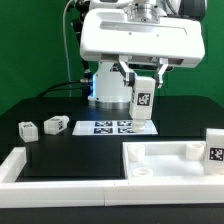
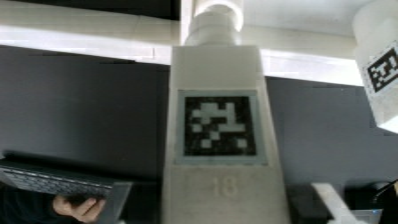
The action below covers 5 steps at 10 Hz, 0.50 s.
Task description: Assemble square table
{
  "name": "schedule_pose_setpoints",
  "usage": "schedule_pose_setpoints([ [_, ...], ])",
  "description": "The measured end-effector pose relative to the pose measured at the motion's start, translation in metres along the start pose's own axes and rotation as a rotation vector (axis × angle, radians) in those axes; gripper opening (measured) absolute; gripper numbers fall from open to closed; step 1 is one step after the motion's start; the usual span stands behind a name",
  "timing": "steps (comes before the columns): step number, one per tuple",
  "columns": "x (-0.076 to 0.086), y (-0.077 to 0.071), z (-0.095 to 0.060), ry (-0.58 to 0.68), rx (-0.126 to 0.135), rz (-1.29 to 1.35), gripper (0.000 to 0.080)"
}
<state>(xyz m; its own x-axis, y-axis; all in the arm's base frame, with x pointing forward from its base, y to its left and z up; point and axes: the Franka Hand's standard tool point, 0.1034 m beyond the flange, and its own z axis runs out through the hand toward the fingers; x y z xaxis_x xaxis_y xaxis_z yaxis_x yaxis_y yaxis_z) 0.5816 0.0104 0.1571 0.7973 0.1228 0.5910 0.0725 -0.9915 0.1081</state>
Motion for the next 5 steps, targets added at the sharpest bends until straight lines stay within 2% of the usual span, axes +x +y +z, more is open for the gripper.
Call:
schedule_pose_setpoints([
  [2,0.002,0.003,0.001,-0.006,0.002,-0.011,0.0291],
  [5,0.036,0.053,-0.001,-0.017,0.013,-0.023,0.0291],
])
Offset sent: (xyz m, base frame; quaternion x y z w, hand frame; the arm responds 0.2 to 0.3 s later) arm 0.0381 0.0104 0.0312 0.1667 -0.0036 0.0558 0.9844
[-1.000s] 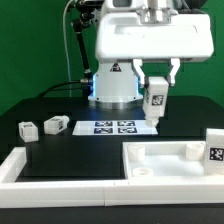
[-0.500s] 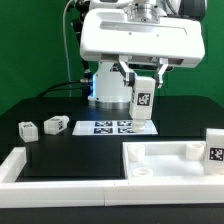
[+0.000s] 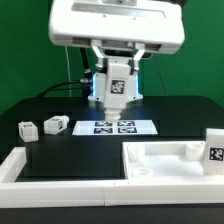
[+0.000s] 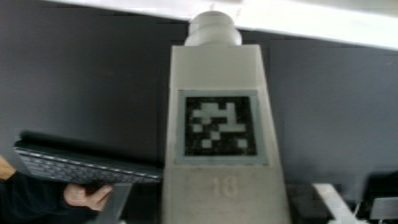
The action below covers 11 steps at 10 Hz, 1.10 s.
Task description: Assemble square table
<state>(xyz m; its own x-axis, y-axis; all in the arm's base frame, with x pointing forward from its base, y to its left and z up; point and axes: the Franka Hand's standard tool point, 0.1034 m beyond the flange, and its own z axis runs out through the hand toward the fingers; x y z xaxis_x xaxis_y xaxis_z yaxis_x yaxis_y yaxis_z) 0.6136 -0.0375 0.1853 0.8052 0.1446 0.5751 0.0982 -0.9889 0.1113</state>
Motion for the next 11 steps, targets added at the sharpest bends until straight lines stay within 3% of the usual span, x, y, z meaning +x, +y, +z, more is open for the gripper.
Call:
schedule_pose_setpoints([
  [2,0.0,0.02,0.004,0.0,0.018,0.0,0.0291],
  [3,-0.013,0.01,0.012,0.011,0.034,0.028,0.0291],
  [4,-0.02,-0.018,0.019,-0.006,0.073,0.055,0.0291],
  [5,-0.021,-0.035,0.023,-0.01,0.091,0.049,0.0291],
  [7,-0.028,-0.048,0.028,-0.025,0.106,0.036,0.0291],
  [11,-0.029,-0.047,0.028,-0.026,0.106,0.032,0.0291],
])
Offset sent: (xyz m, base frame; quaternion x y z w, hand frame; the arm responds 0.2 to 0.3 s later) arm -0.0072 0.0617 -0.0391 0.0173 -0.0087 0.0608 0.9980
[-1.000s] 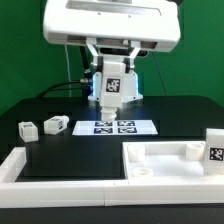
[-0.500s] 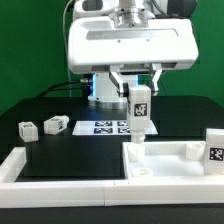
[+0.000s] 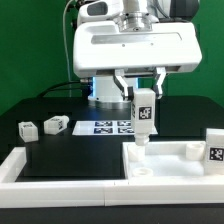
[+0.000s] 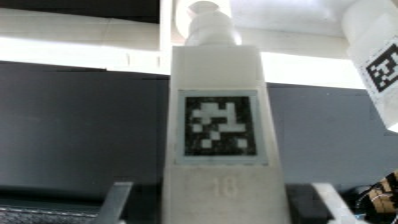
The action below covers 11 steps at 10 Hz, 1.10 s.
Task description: Assemble square table
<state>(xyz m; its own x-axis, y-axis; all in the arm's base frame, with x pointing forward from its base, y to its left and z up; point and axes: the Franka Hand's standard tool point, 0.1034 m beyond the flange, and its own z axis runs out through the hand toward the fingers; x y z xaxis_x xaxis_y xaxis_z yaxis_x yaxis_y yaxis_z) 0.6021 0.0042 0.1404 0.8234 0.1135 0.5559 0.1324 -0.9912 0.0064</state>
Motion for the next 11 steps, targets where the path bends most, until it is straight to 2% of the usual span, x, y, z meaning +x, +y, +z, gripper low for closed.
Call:
schedule_pose_setpoints([
  [1,-0.004,0.01,0.002,0.032,-0.019,-0.021,0.0291],
  [2,-0.008,0.014,0.01,0.038,-0.022,-0.007,0.0291],
  [5,-0.006,0.008,0.026,0.035,-0.006,0.001,0.0291],
  [9,-0.002,0.002,0.038,0.038,0.006,0.004,0.0291],
  [11,-0.006,0.0,0.043,0.034,0.009,0.006,0.0291],
])
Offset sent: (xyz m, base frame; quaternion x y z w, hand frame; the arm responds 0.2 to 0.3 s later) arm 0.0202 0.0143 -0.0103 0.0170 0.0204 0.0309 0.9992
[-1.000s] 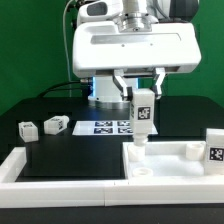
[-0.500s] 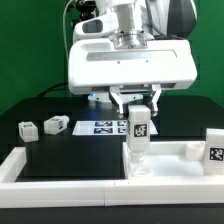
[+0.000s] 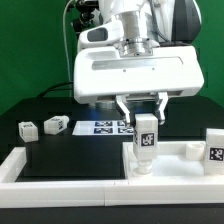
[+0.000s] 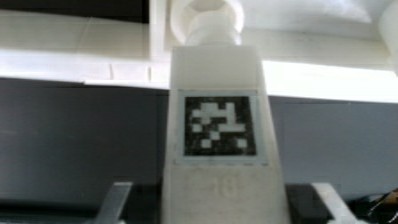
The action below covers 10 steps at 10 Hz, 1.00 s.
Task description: Assemble square table
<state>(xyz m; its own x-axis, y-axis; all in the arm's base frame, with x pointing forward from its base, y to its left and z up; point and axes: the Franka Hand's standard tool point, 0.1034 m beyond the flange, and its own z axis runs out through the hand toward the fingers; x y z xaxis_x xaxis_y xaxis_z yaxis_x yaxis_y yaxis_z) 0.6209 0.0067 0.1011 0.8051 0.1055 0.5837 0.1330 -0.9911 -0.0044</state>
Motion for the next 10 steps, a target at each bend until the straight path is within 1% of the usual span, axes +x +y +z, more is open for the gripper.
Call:
schedule_pose_setpoints([
  [4,-0.008,0.001,0.003,-0.01,-0.001,0.002,0.0292],
  [5,-0.012,0.0,0.004,-0.016,0.0,0.002,0.0292],
  [6,-0.016,-0.001,0.007,-0.009,-0.006,0.009,0.0292],
  [9,-0.013,-0.002,0.01,0.014,-0.044,0.041,0.0292],
  [10,-0.013,-0.002,0.01,0.006,-0.051,0.049,0.0292],
])
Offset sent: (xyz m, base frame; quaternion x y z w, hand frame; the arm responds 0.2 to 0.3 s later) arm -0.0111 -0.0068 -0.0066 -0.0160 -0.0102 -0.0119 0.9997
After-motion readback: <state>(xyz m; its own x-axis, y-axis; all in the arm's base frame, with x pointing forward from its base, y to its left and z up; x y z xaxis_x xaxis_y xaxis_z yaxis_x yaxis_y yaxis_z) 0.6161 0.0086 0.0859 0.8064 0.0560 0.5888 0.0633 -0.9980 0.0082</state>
